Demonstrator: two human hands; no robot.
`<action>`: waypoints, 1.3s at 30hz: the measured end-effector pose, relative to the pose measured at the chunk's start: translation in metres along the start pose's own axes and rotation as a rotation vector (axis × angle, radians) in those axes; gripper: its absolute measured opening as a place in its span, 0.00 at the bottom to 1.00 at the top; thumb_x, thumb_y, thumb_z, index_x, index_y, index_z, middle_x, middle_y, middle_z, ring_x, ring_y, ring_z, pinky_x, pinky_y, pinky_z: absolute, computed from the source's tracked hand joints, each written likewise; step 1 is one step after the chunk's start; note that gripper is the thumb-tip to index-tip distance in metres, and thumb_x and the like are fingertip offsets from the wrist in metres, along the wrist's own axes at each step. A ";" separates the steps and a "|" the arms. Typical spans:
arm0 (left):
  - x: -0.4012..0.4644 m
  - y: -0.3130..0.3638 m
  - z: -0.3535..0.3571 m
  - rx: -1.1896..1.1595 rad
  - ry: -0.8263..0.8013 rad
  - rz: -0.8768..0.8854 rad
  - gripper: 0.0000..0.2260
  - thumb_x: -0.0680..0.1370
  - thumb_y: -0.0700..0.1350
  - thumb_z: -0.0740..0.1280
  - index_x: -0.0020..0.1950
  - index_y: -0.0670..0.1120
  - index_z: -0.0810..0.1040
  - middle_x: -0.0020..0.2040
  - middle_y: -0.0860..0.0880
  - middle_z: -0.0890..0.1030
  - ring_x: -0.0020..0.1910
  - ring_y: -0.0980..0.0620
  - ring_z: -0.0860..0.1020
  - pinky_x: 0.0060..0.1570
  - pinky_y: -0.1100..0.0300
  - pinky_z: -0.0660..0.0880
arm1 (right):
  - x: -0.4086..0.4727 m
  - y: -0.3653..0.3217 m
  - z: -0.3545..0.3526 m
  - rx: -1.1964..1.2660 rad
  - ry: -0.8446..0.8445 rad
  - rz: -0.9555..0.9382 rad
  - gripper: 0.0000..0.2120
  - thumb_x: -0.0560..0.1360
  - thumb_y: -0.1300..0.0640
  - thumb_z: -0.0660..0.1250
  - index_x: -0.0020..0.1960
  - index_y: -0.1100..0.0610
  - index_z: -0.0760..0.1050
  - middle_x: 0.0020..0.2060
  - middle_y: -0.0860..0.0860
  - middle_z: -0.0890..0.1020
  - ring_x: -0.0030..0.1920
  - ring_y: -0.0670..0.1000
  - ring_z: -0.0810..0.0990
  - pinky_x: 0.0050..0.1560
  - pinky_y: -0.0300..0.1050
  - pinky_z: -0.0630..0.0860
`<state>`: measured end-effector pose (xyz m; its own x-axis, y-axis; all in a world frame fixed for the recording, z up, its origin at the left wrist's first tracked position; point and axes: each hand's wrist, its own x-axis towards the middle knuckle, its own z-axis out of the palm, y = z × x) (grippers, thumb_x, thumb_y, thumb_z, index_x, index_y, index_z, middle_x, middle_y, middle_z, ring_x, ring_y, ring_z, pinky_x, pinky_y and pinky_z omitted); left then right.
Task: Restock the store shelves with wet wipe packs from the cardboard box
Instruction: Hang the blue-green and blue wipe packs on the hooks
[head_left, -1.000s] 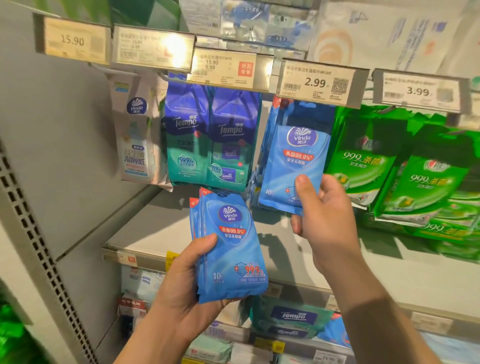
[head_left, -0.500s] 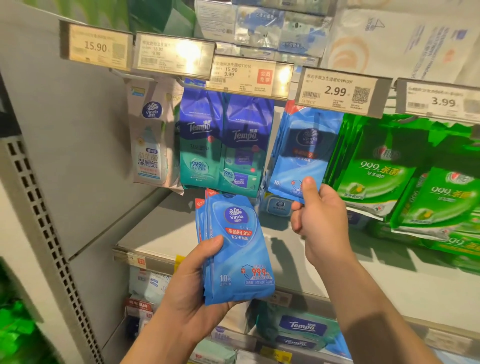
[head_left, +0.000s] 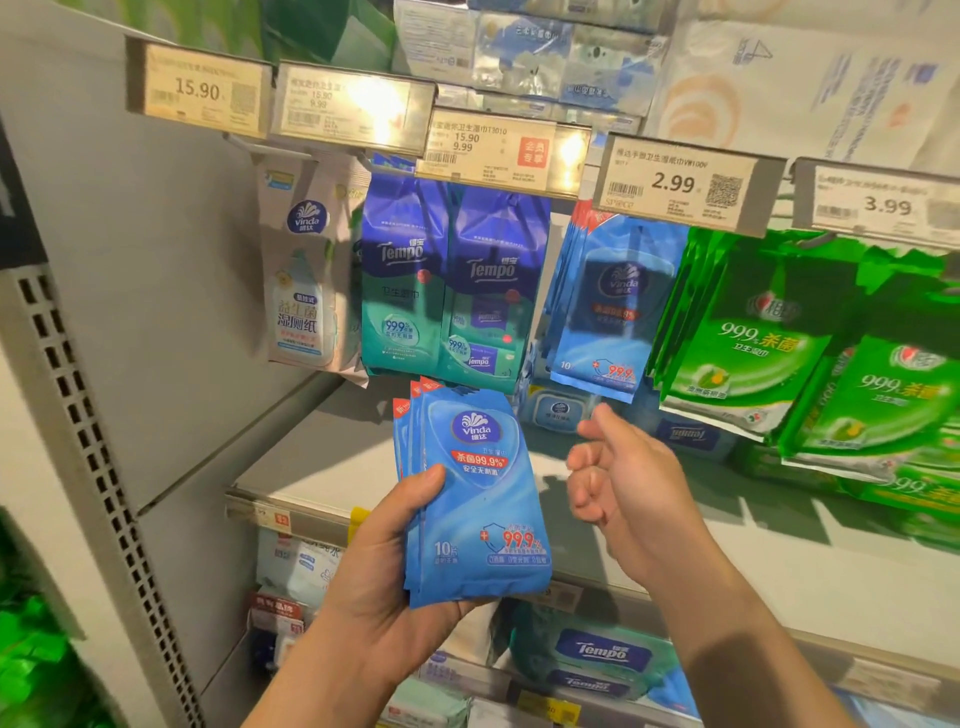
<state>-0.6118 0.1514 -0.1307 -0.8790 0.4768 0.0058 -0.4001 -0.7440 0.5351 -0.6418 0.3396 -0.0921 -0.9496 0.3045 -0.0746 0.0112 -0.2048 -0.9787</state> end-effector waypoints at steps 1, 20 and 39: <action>0.001 -0.001 0.001 0.007 0.008 -0.004 0.37 0.49 0.48 0.87 0.58 0.45 0.86 0.61 0.38 0.83 0.47 0.37 0.86 0.41 0.43 0.82 | -0.006 0.001 -0.002 -0.085 -0.048 0.023 0.14 0.83 0.47 0.63 0.54 0.59 0.74 0.29 0.53 0.76 0.21 0.51 0.69 0.25 0.39 0.57; 0.008 -0.017 0.010 0.112 0.111 -0.021 0.11 0.71 0.46 0.69 0.46 0.46 0.89 0.53 0.37 0.86 0.38 0.39 0.85 0.32 0.51 0.82 | -0.054 0.007 -0.014 -0.521 -0.275 0.048 0.12 0.80 0.48 0.69 0.55 0.57 0.78 0.39 0.50 0.85 0.27 0.46 0.75 0.25 0.37 0.67; 0.003 -0.005 0.015 0.128 0.203 0.015 0.21 0.67 0.47 0.72 0.59 0.46 0.83 0.51 0.38 0.85 0.40 0.38 0.84 0.41 0.46 0.81 | -0.038 -0.049 -0.024 -0.231 -0.160 -0.473 0.04 0.80 0.59 0.69 0.54 0.53 0.76 0.39 0.51 0.82 0.29 0.48 0.74 0.21 0.39 0.68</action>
<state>-0.6082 0.1636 -0.1213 -0.9240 0.3523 -0.1486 -0.3616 -0.6788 0.6391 -0.5993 0.3601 -0.0457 -0.9033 0.1649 0.3960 -0.3769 0.1356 -0.9163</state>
